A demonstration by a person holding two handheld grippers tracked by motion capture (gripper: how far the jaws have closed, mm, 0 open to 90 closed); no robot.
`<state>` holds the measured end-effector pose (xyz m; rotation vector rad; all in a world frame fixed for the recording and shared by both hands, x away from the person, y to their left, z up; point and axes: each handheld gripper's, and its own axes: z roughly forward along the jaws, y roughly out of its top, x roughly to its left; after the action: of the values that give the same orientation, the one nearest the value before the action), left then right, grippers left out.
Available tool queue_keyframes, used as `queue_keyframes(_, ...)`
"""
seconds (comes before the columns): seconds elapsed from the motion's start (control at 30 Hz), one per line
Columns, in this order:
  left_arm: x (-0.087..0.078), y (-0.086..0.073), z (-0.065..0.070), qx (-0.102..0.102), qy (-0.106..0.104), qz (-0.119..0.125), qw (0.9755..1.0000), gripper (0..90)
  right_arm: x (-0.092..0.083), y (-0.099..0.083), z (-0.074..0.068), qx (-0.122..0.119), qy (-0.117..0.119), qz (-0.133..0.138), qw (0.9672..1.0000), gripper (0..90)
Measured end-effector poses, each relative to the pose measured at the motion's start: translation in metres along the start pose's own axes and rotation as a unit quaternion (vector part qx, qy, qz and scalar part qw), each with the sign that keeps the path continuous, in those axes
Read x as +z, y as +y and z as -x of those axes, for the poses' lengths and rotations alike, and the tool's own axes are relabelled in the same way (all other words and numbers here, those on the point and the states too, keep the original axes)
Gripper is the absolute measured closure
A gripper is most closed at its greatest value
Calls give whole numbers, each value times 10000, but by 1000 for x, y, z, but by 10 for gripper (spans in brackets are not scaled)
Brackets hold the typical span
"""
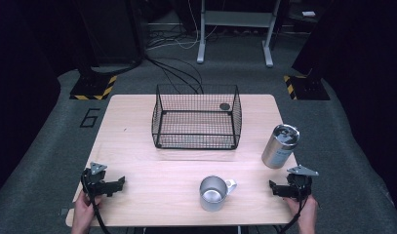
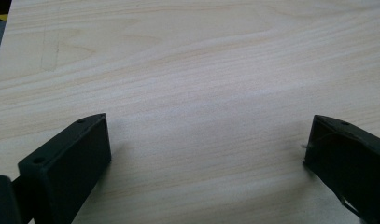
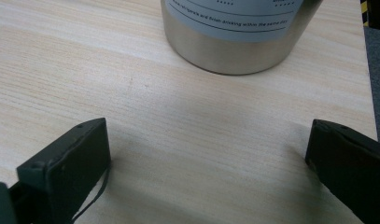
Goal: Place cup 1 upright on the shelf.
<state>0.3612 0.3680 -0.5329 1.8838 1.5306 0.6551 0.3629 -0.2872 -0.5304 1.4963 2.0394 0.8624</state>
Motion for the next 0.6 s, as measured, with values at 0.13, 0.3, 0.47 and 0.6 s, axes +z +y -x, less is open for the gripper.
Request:
queue_keyframes(0.13,0,0,-1,39,-58,17,10000,2,0,0,0,-2,3,-1,10000,0)
queue_keyframes(0.3,1,1,-3,73,-86,-2,9999,0,0,0,0,2,-11,6,10000,0)
queue_keyframes(0.47,7,6,-6,137,-162,17,9998,0,0,1,-1,39,-19,-12,10000,0)
queue_keyframes(0.6,11,10,-6,270,-233,35,9994,0,0,3,-2,117,-41,-98,9999,0)
